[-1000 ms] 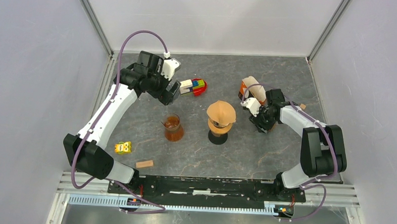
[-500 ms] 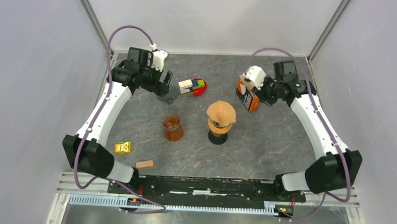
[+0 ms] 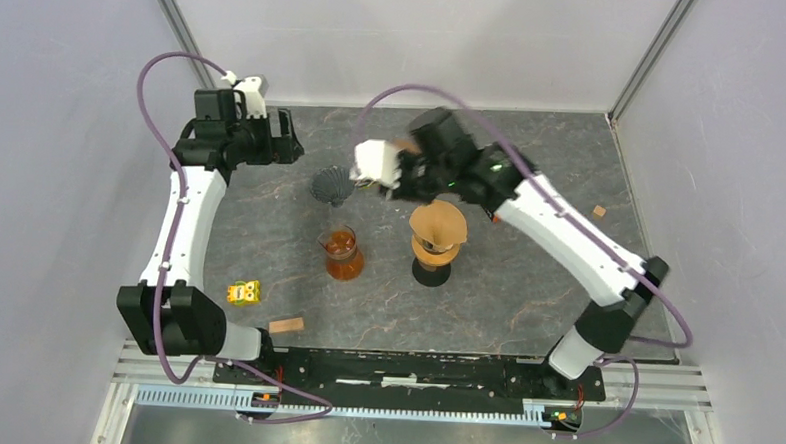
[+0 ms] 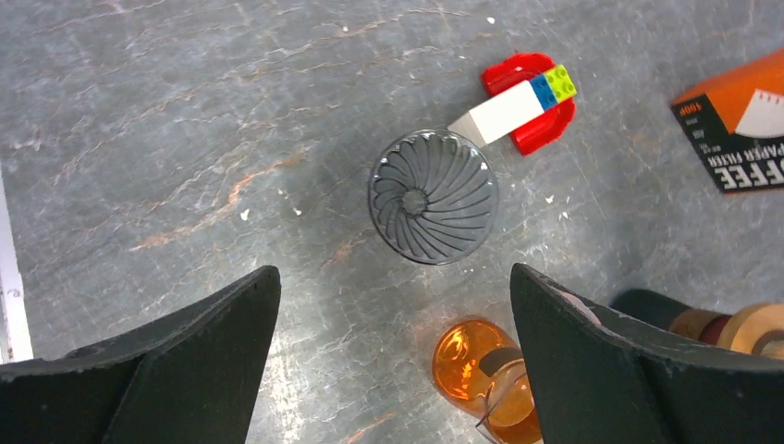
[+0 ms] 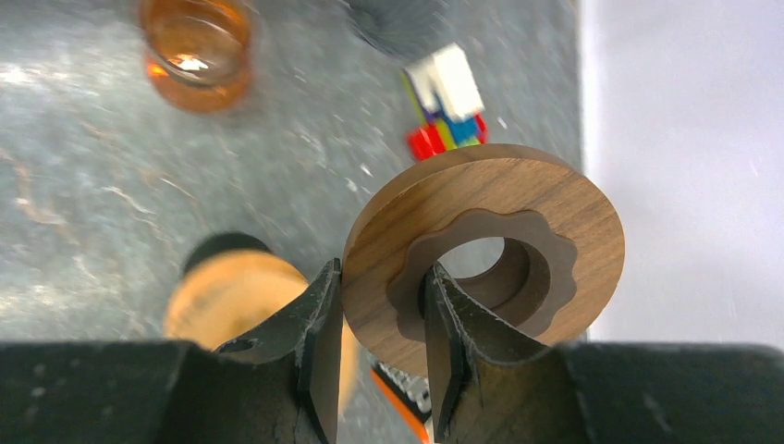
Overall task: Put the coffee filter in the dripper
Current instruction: Place the dripper holder onto the coffee server.
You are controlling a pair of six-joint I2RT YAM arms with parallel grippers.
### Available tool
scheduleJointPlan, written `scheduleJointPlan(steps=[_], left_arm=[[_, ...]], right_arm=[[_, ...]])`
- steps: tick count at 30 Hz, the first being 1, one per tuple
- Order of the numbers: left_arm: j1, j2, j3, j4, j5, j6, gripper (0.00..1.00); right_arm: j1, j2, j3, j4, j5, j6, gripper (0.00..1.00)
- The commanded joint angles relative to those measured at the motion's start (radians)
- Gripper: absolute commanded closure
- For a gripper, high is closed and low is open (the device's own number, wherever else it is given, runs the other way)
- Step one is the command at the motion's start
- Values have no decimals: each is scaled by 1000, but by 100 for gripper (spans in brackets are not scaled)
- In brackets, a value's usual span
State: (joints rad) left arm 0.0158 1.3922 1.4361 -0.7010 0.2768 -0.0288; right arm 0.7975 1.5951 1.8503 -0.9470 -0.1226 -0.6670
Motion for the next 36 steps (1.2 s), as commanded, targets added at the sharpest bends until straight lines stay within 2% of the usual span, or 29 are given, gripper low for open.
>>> scheduleJointPlan(steps=[1, 6, 12, 23, 36], left_arm=[[58, -16, -11, 59, 40, -104, 0], [89, -53, -54, 88, 36, -101, 0], [95, -95, -90, 86, 38, -51, 0], [95, -87, -126, 88, 52, 12, 0], [95, -52, -151, 114, 55, 69, 0]], right_arm=[[166, 124, 95, 4, 46, 5, 84], [257, 281, 186, 13, 21, -5, 84], [275, 404, 229, 8, -56, -3, 83], [294, 496, 284, -25, -92, -10, 79], [305, 526, 281, -28, -70, -15, 77]])
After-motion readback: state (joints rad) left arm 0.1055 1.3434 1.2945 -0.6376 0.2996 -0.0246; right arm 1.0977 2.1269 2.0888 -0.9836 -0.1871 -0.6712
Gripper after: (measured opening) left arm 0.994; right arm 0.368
